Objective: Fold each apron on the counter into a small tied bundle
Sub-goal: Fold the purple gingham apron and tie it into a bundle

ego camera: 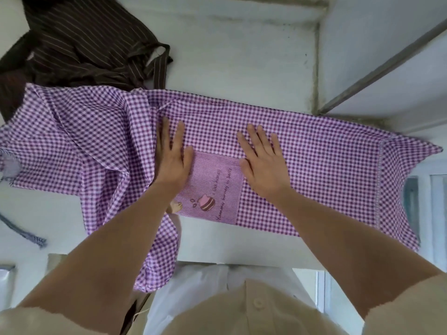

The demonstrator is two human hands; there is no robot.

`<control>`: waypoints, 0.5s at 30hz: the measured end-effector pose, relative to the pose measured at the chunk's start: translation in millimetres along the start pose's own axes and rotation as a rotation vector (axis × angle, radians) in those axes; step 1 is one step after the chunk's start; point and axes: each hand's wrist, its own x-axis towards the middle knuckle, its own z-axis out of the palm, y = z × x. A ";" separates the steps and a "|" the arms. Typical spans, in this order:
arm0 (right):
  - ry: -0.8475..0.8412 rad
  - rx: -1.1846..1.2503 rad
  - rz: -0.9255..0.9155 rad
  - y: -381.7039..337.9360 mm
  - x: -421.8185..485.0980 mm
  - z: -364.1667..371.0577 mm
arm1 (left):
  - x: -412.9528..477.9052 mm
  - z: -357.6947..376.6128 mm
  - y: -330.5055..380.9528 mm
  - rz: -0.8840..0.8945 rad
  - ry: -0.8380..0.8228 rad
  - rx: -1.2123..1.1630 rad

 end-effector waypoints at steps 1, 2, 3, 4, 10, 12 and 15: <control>0.005 -0.001 -0.005 2.1 -1.0 -0.7 | -0.2 -3.4 -4.1 -0.009 0.002 -0.005; 0.002 -0.006 -0.007 0.4 -0.2 -1.3 | 0.4 -8.0 -9.6 -0.003 0.002 -0.003; 0.006 0.000 0.000 0.6 -0.6 -1.6 | -0.5 -10.1 -10.4 0.015 0.011 0.002; 0.016 0.019 0.027 -4.7 1.8 -2.2 | -0.5 -12.3 -14.3 0.046 0.021 0.010; 0.121 0.232 0.214 -89.6 44.6 -14.5 | -1.2 -23.0 -11.5 0.084 -0.051 -0.133; 0.073 0.222 0.145 -125.9 54.5 -11.2 | -2.3 -33.1 -12.2 0.137 -0.043 -0.128; -0.003 0.166 0.179 -149.0 58.1 -3.0 | -10.9 -55.3 -17.8 0.340 -0.027 -0.064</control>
